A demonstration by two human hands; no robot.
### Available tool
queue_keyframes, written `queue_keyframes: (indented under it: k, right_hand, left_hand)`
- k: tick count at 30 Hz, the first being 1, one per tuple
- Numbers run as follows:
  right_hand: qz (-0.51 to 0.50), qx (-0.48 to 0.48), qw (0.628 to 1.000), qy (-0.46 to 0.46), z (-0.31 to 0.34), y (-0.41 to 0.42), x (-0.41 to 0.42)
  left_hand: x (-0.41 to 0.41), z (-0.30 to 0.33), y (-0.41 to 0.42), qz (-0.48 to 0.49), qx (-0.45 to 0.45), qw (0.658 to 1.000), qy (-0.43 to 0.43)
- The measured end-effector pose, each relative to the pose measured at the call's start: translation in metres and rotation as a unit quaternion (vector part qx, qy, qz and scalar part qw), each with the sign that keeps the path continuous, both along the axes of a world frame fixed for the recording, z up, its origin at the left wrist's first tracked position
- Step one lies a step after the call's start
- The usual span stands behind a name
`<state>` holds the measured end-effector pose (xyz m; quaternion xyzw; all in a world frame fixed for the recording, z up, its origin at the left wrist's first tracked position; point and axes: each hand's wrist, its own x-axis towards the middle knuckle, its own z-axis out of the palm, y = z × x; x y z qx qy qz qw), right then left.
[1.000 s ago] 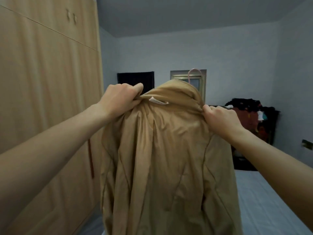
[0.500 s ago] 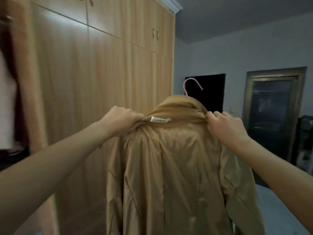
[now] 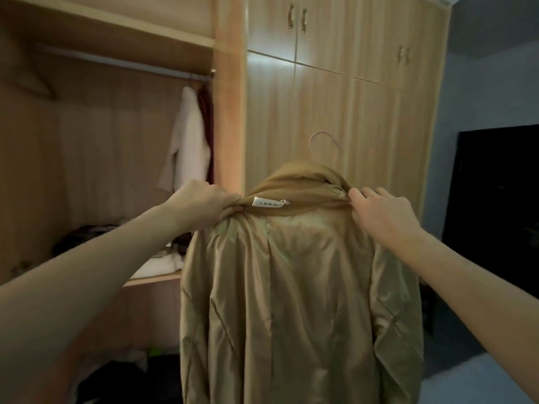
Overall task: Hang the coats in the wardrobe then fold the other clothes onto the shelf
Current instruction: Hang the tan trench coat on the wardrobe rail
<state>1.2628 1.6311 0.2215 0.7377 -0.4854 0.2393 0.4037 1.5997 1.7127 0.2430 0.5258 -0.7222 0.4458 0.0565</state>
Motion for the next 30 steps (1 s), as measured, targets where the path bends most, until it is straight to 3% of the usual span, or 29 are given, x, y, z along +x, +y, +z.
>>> queue_keyframes:
  k: [8, 19, 30]
  right_hand:
    - [0.132, -0.013, 0.991, -0.006, 0.017, 0.013, 0.177]
    - [0.213, -0.086, 0.972, 0.048, 0.016, 0.047, 0.392]
    - [0.255, -0.060, 0.965, 0.034, 0.009, 0.014, 0.515]
  left_hand:
    - [0.159, 0.015, 0.082, 0.080, -0.024, 0.996, 0.010]
    - [0.333, 0.005, 0.182, 0.228, -0.001, 0.972, 0.052]
    - [0.424, -0.001, 0.164, 0.300, -0.003, 0.948, 0.109]
